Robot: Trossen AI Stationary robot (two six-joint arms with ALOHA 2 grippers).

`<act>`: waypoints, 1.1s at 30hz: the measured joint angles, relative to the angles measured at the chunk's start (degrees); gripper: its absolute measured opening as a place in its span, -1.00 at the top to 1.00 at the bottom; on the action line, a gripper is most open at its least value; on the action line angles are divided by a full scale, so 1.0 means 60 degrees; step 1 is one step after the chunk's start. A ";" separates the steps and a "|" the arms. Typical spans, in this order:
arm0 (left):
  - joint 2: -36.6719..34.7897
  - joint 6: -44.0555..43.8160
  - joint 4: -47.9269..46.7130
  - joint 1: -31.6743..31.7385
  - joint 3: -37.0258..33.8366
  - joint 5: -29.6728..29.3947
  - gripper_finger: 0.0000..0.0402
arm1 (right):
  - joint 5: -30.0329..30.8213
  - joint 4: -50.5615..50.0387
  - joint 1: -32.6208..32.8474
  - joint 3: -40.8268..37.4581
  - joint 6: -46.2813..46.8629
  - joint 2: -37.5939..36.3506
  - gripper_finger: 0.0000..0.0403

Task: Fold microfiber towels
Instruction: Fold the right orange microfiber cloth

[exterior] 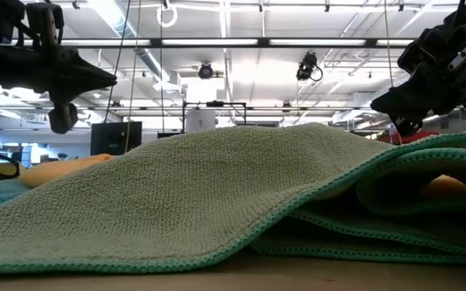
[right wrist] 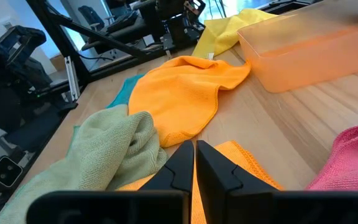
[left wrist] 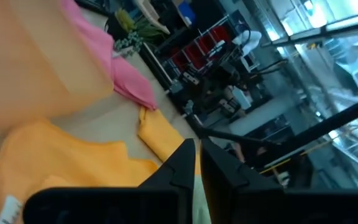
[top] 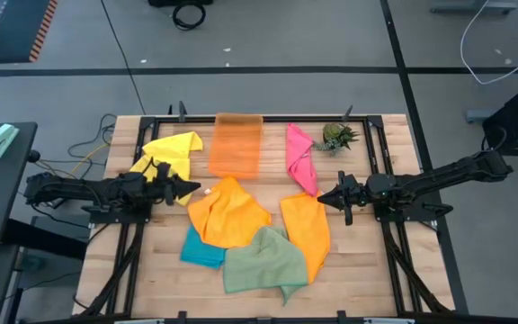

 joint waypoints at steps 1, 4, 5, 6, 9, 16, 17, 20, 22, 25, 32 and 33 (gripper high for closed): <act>0.0000 -0.0110 0.0001 0.0000 0.0000 0.0003 0.83 | -0.0003 0.0003 0.0001 0.0000 0.0000 0.0002 0.87; 0.0004 -0.0481 0.0013 0.0018 0.0000 -0.0078 0.83 | 0.0001 0.0014 0.0001 0.0000 0.0000 0.0001 0.87; 0.0004 -0.0689 0.0016 0.0018 0.0000 -0.0182 0.84 | 0.0018 0.0016 -0.0002 -0.0003 -0.0027 0.0002 0.87; 0.0004 -0.0877 0.0009 0.0018 0.0000 -0.0326 0.85 | 0.0200 0.0053 0.0000 -0.0001 -0.0125 0.0002 0.87; 0.0007 -0.1040 0.0020 0.0018 0.0000 -0.0442 0.89 | 0.0749 0.0337 0.0001 -0.0004 -0.0150 0.0002 0.87; 0.0484 0.0590 -0.0015 0.0015 0.0719 -0.0436 0.96 | 0.1122 0.0142 -0.0026 0.0579 0.0148 0.0087 0.88; 0.0661 0.0886 -0.0014 0.0015 0.0928 -0.0430 0.97 | 0.1282 -0.0184 -0.0043 0.0813 0.0351 0.0169 0.88; 0.1318 0.1857 -0.0358 0.0015 0.1511 -0.0422 0.98 | 0.1719 -0.1401 -0.0064 0.1823 0.0662 0.0703 0.88; 0.1859 0.2414 -0.0665 0.0015 0.1847 -0.0434 0.97 | 0.1927 -0.2462 -0.0064 0.2715 0.0675 0.1263 0.88; 0.2762 0.2849 -0.1011 0.0015 0.2186 -0.0393 0.97 | 0.2409 -0.4149 -0.0064 0.4068 0.1011 0.2399 0.88; 0.4955 0.3928 -0.0986 0.0011 0.2720 0.0349 0.96 | 0.3821 -0.6861 -0.0608 0.6937 0.3122 0.5317 0.88; 0.5217 0.4042 -0.0996 0.0011 0.2803 0.0386 0.95 | 0.3802 -0.7293 -0.0839 0.7318 0.3521 0.5686 0.88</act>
